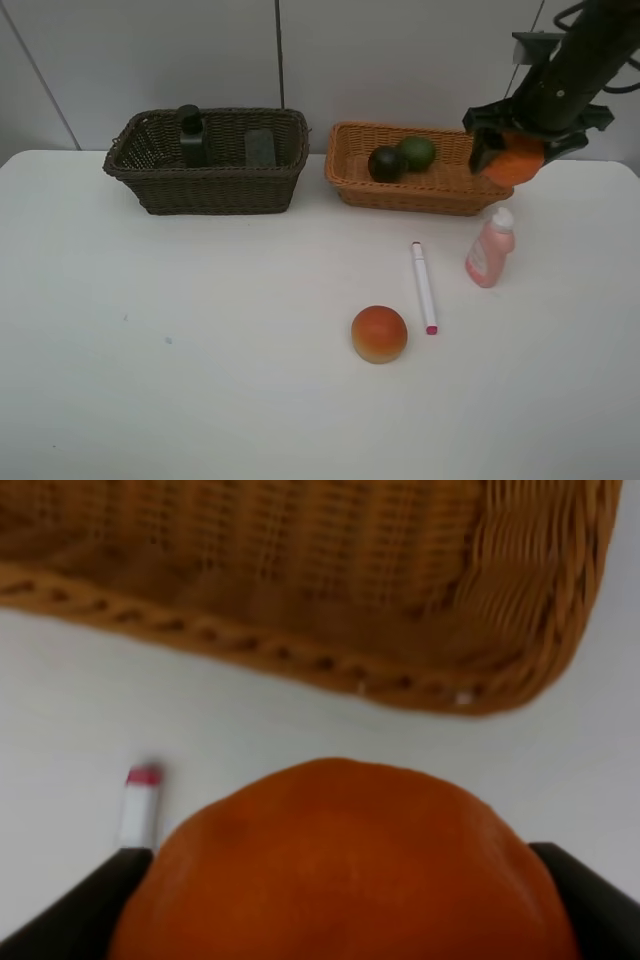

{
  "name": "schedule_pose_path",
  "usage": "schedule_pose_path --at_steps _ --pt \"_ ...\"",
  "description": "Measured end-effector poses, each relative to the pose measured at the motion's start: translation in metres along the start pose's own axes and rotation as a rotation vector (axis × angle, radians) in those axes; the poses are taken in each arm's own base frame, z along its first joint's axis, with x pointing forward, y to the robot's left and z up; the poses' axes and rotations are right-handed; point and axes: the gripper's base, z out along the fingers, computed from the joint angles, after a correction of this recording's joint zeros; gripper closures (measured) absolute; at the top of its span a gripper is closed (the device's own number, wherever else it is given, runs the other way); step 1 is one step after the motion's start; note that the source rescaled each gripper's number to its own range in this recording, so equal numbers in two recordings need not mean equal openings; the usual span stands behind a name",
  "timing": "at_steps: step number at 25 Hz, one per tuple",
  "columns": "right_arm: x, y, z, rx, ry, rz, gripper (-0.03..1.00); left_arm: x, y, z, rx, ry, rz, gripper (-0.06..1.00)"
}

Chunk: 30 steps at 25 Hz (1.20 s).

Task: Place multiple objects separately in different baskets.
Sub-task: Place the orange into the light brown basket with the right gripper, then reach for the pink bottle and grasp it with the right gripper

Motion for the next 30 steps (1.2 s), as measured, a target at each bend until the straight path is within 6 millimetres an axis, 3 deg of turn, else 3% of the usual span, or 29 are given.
schedule_pose_path --at_steps 8,11,14,18,22,28,30 --pt "-0.072 -0.005 0.051 0.082 -0.06 -0.047 0.22 0.0 0.0 0.0 0.0 0.0 0.0 -0.04" --pt "-0.083 -0.005 0.071 0.091 -0.052 -0.051 0.21 0.0 0.0 0.0 0.0 0.0 0.0 -0.04" --pt "-0.083 -0.005 0.081 0.098 -0.033 -0.057 0.06 0.0 0.0 0.0 0.0 0.0 0.0 -0.04" --pt "-0.08 -0.005 0.083 0.099 0.007 -0.054 -0.02 0.0 0.0 0.0 0.0 0.0 0.0 -0.04" --pt "-0.077 -0.003 0.061 0.056 0.033 -0.021 -0.03 0.0 0.0 0.0 0.0 0.0 0.0 -0.04" --pt "-0.071 0.001 -0.007 -0.02 0.004 0.019 -0.03 0.0 0.0 0.0 0.0 0.0 0.0 -0.04" --pt "-0.064 0.002 -0.021 -0.034 -0.001 0.023 -0.03 0.0 0.0 0.0 0.0 0.0 0.0 -0.04"
